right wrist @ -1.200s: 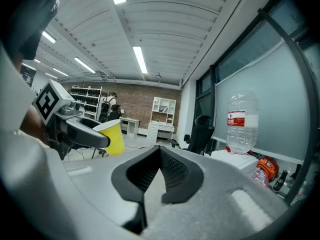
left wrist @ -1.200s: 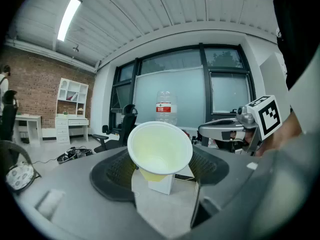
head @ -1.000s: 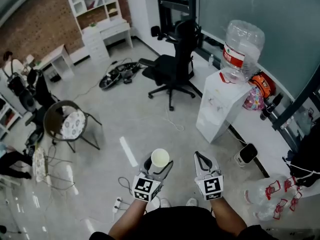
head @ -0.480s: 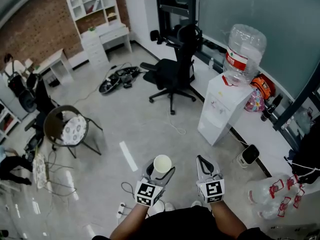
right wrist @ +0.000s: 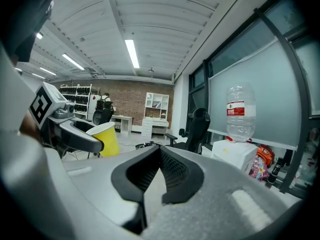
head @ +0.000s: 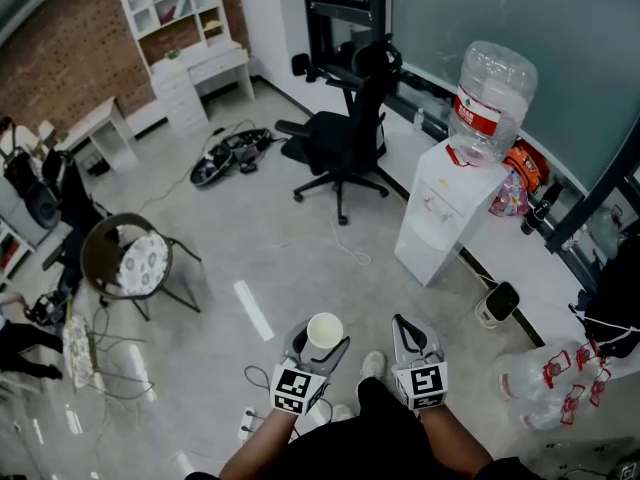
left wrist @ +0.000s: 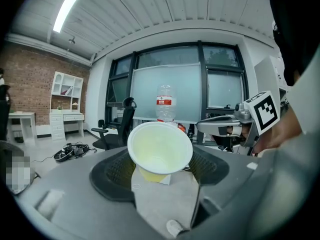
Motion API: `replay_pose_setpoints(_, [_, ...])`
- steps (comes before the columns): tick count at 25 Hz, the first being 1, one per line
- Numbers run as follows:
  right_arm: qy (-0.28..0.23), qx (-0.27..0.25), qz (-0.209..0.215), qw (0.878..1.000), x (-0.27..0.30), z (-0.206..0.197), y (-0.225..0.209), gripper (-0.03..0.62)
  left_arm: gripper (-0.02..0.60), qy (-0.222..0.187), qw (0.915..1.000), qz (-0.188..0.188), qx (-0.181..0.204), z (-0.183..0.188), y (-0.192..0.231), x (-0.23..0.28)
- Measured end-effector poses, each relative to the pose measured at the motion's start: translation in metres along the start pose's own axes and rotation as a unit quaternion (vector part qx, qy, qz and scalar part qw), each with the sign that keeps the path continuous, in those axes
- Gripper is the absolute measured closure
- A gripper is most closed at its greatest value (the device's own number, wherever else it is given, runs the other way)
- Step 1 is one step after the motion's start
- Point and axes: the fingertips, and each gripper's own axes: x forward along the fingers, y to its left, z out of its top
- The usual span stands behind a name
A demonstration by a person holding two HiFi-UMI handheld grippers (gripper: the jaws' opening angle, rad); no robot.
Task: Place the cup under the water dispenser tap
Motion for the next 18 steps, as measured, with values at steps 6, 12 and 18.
replay_pose_setpoints(6, [-0.008,-0.001,-0.003,1.000,0.034,0.006,-0.012,0.591,0.232,0.008,1.0000,-0.003,0.000,0.003,0.020,0.024])
replay_pose_setpoints(12, [-0.007,0.016,0.005,1.000,0.071,0.014,-0.030,0.591,0.232,0.010,0.9999,-0.003,0.008,0.013,0.043,0.057])
replay_pose_setpoints(18, [0.004,0.012,0.011,1.000,0.111,0.009,-0.059,0.591,0.232,0.013,0.9998,-0.003,0.011,0.027,0.065,0.105])
